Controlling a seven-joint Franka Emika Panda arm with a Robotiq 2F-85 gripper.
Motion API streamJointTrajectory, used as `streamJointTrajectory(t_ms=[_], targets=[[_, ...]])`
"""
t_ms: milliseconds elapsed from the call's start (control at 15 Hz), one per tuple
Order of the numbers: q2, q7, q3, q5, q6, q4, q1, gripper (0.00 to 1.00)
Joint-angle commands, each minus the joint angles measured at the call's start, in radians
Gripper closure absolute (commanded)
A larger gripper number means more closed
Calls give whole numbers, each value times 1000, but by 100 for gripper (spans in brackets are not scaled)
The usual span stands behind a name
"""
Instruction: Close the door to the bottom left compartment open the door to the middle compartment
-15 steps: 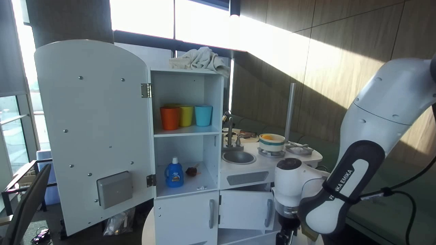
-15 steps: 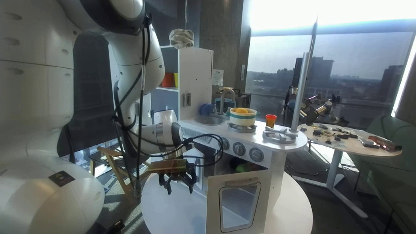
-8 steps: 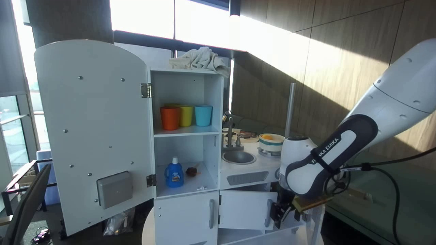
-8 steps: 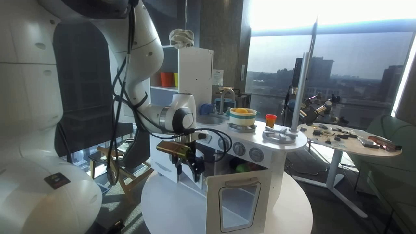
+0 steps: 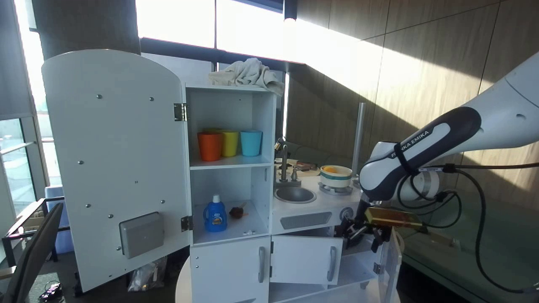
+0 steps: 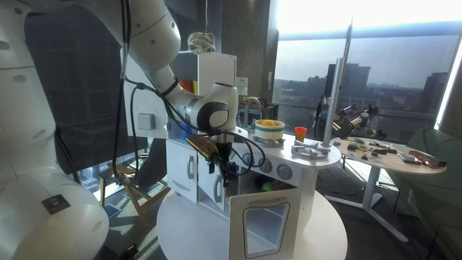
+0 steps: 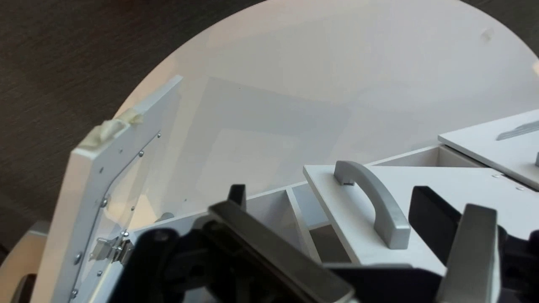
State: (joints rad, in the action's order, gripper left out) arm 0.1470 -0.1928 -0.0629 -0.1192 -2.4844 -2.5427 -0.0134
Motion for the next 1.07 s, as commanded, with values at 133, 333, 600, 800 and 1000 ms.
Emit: streamJointTrajectory(t_ms=[133,333,600,800,1000], targets=[[2,-32,0,-51,-15,53,-31,0],[-34,-70,1,-83,-31,101,-33,0],[-94,-71,-6,-153,-42,159,-34,0],[-159,-68,-13,-179,-50,202,-43,0],[-214,-83,-19,-191,-62,239,-55,0]])
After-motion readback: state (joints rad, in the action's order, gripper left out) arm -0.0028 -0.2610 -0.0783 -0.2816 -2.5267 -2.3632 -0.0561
